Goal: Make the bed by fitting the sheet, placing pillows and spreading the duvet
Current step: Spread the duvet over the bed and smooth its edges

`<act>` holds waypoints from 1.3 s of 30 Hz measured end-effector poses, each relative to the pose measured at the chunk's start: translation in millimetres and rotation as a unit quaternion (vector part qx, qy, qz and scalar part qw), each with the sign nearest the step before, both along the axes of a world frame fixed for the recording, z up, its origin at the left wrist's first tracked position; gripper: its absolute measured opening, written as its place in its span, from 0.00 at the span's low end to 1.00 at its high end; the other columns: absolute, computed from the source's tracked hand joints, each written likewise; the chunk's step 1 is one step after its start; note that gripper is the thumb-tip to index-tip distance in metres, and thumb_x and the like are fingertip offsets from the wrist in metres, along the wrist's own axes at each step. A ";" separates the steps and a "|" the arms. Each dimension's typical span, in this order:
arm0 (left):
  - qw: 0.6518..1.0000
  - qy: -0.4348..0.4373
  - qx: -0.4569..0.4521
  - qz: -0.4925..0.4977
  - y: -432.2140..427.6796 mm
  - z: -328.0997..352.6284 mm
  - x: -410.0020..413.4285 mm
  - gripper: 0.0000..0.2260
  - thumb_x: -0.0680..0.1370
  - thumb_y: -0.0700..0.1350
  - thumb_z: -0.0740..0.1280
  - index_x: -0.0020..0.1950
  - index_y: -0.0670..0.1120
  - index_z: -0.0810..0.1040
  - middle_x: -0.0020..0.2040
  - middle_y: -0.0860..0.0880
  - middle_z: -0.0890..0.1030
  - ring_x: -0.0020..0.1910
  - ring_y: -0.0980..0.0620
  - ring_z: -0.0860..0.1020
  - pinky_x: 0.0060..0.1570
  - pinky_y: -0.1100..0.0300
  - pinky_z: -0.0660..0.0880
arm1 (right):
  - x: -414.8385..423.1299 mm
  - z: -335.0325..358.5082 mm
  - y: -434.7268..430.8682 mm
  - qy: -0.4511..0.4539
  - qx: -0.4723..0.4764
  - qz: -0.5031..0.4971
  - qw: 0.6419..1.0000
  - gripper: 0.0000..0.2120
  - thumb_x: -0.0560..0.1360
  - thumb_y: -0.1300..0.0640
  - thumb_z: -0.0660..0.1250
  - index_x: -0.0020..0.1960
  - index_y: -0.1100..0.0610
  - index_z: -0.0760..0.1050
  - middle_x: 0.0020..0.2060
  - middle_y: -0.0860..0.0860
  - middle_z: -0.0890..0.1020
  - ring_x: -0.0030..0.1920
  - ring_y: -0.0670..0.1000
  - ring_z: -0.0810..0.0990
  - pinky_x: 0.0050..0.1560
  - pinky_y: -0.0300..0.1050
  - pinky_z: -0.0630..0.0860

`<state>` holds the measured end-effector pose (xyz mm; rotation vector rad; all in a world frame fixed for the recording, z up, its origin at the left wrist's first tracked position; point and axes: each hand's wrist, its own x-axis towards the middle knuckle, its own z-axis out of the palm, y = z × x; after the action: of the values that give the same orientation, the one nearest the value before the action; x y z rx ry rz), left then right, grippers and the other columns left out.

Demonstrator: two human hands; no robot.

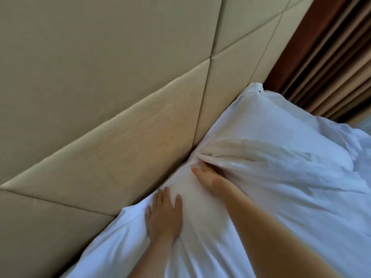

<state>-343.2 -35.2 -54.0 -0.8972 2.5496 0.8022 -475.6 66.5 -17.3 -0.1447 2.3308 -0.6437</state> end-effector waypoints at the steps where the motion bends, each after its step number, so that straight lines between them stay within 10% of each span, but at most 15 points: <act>1: 1.000 0.012 -0.007 -0.004 -0.6 -8.0 -1.7 0.26 0.81 0.59 0.47 0.77 0.51 0.54 0.77 0.52 0.56 0.76 0.54 0.54 0.73 0.53 0.50 | -1.5 -9.4 -0.9 0.024 0.028 0.026 0.999 0.31 0.81 0.43 0.50 0.78 0.51 0.41 0.77 0.49 0.42 0.76 0.50 0.40 0.75 0.46 0.40; 7: 0.995 0.094 0.034 -0.013 -16.7 -16.5 7.8 0.15 0.81 0.52 0.53 0.59 0.46 0.73 0.61 0.44 0.78 0.62 0.45 0.73 0.61 0.53 0.67 | 30.2 -21.7 -6.1 0.249 0.121 0.096 0.956 0.28 0.79 0.46 0.51 0.77 0.53 0.51 0.76 0.50 0.55 0.76 0.49 0.51 0.73 0.45 0.48; 12: 0.989 0.129 0.020 -0.070 -32.1 13.7 53.9 0.21 0.81 0.54 0.52 0.69 0.46 0.69 0.69 0.49 0.71 0.69 0.49 0.67 0.68 0.57 0.60 | 91.8 7.2 -5.8 0.282 0.048 0.075 0.955 0.17 0.79 0.52 0.52 0.65 0.53 0.70 0.68 0.49 0.70 0.72 0.49 0.61 0.70 0.46 0.51; 17: 0.977 0.159 -0.077 -0.118 -58.9 20.2 144.0 0.33 0.73 0.60 0.42 0.68 0.45 0.71 0.71 0.47 0.70 0.72 0.50 0.64 0.69 0.58 0.54 | 175.8 16.8 -3.8 0.325 0.047 0.132 0.935 0.28 0.73 0.48 0.42 0.61 0.54 0.74 0.63 0.50 0.75 0.68 0.53 0.67 0.70 0.50 0.52; 26: 0.971 0.151 -0.158 0.092 -96.8 -5.9 307.0 0.26 0.76 0.55 0.55 0.69 0.43 0.70 0.71 0.44 0.70 0.70 0.45 0.68 0.67 0.41 0.58 | 311.6 5.4 -2.6 0.380 0.037 0.128 0.915 0.19 0.75 0.52 0.55 0.61 0.57 0.72 0.63 0.56 0.75 0.66 0.58 0.71 0.63 0.52 0.57; 34: 0.920 0.216 -0.105 0.310 -162.8 -6.5 353.0 0.28 0.73 0.53 0.67 0.68 0.39 0.69 0.64 0.38 0.74 0.63 0.38 0.73 0.62 0.47 0.68 | 403.3 -9.8 -14.7 0.343 -0.054 0.164 0.923 0.21 0.75 0.50 0.56 0.63 0.57 0.74 0.62 0.55 0.77 0.64 0.59 0.74 0.60 0.49 0.64; 39: 0.939 0.083 0.142 0.303 -187.1 -17.3 349.8 0.40 0.72 0.55 0.71 0.76 0.46 0.53 0.72 0.43 0.66 0.69 0.42 0.68 0.64 0.51 0.66 | 430.4 -30.2 -45.6 0.247 -0.004 0.154 0.957 0.31 0.73 0.40 0.52 0.70 0.56 0.67 0.64 0.57 0.75 0.61 0.63 0.75 0.59 0.56 0.72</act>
<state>6.6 -222.3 -71.4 -1.5937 2.2003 1.4293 -45.2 20.9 -47.5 -0.7324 2.6950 -0.4965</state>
